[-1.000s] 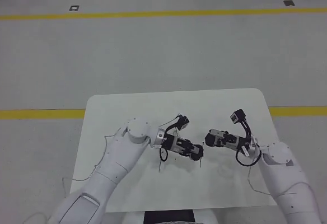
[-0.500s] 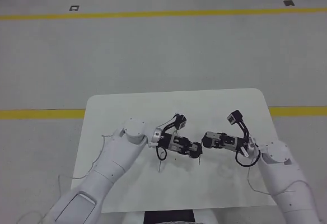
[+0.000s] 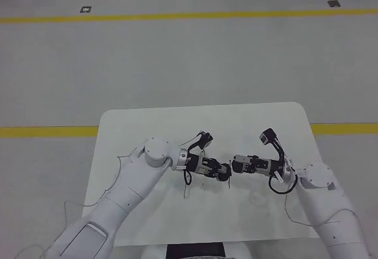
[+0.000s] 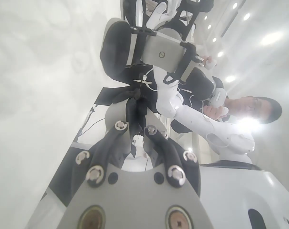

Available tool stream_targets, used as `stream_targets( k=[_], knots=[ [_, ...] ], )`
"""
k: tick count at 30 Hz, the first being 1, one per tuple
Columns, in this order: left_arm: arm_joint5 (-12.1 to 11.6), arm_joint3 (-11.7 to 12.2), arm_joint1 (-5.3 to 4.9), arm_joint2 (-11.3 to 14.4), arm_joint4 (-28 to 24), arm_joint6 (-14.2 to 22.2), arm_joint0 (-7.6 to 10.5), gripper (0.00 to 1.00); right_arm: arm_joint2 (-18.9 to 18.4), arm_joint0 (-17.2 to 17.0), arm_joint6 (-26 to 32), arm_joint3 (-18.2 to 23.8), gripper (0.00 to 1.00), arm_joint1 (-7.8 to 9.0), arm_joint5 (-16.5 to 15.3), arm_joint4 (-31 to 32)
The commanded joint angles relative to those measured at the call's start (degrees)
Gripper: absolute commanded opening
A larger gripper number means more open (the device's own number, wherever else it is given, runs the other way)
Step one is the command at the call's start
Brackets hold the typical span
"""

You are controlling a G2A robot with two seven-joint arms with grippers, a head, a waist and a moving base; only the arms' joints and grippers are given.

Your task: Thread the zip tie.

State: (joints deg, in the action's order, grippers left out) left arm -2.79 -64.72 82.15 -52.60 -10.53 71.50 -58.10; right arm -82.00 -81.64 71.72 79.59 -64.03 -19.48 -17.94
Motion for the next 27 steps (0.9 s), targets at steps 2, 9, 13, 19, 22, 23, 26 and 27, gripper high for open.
stream_targets(
  k=[2,9,13,19,22,23,26,27],
  knots=[
    [0.1,-0.4,-0.36,0.3,-0.3,0.1,-0.01,0.0,0.1,0.2,0.0,-0.5,0.31,-0.05,0.0,0.1],
    [0.0,-0.6,-1.09,0.8,-1.8,1.0,0.1,0.0,0.9,0.8,0.1,-1.1,0.26,-0.18,0.0,1.1],
    [0.2,-0.5,-1.41,1.4,-2.2,0.9,0.22,0.0,1.3,1.1,0.1,-1.3,0.23,-0.26,0.0,1.5],
    [0.8,-0.6,-1.84,2.4,-2.5,0.5,0.58,0.0,1.4,1.2,0.5,-1.0,0.22,-0.3,0.0,1.6],
    [1.0,-0.7,-2.0,3.0,-2.7,0.4,0.75,0.0,1.5,1.2,0.6,-0.9,0.22,-0.34,0.0,1.8],
    [1.1,-0.6,-2.07,3.2,-2.8,0.3,0.84,0.0,1.6,1.2,0.7,-0.9,0.22,-0.35,0.0,1.9],
    [1.3,-0.7,-2.22,3.8,-3.0,0.2,1.08,0.0,1.7,1.2,0.7,-0.9,0.21,-0.39,0.0,2.1],
    [1.3,-0.7,-2.27,4.0,-3.1,0.2,1.16,0.0,1.8,1.2,0.8,-0.9,0.2,-0.4,0.0,2.2]
  ],
)
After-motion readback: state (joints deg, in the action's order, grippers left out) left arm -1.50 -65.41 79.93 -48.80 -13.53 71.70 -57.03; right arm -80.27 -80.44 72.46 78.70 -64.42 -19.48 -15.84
